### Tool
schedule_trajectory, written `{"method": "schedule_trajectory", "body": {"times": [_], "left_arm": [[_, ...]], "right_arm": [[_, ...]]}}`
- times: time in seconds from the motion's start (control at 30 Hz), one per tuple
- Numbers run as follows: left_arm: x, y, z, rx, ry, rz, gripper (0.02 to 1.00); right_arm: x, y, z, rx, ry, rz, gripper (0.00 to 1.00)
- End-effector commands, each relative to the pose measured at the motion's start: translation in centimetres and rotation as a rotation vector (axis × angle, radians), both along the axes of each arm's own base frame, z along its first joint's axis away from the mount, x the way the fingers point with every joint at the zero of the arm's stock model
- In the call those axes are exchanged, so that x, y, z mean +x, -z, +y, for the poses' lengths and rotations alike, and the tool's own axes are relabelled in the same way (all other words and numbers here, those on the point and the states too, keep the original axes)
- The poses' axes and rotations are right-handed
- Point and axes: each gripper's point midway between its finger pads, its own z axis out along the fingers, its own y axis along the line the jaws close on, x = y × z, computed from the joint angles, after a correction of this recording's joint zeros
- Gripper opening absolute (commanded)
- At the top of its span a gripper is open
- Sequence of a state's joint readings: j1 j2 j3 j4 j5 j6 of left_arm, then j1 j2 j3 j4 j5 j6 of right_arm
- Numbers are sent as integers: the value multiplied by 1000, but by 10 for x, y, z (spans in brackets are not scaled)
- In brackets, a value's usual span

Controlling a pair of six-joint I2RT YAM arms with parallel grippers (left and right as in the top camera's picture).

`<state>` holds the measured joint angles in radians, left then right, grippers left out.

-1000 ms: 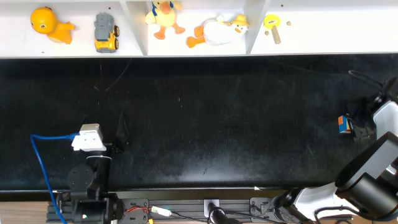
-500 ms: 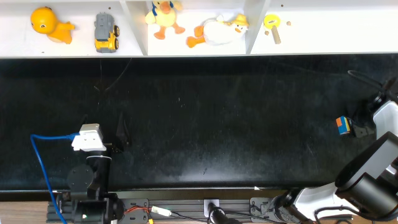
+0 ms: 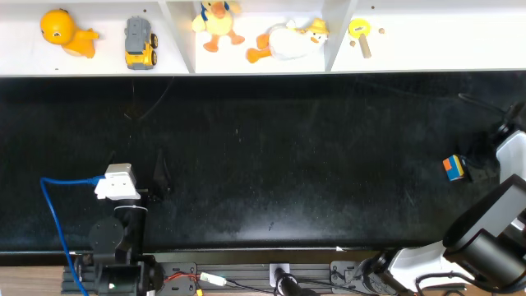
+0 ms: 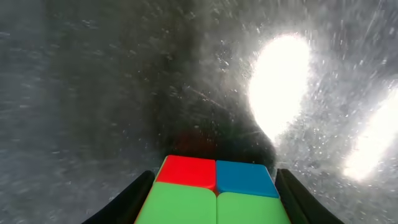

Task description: Store Toys

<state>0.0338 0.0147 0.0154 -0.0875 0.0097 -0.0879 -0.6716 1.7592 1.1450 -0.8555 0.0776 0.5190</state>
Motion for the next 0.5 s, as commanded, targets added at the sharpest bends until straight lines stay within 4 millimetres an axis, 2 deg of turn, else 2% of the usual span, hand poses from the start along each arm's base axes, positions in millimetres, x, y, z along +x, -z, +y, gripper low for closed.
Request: {"method": "schedule_trajectory", "body": {"times": [0.03,0.23,0.37,0.5], "left_arm": [[0,0,0,-13,-6,-9,998],[0,0,0,-13,-6,-9,998],[0,0,0,-13,-6,-9,998],[0,0,0,-13,-6,-9,996]], "right_arm": [[25,-48,-15,-94,-114,-80,45],[49,-109,-7,-205,-306,-185,47],[82,-155,32,-269,-623,-359,45],[101,-186,55,-374,-767,-441,45]]}}
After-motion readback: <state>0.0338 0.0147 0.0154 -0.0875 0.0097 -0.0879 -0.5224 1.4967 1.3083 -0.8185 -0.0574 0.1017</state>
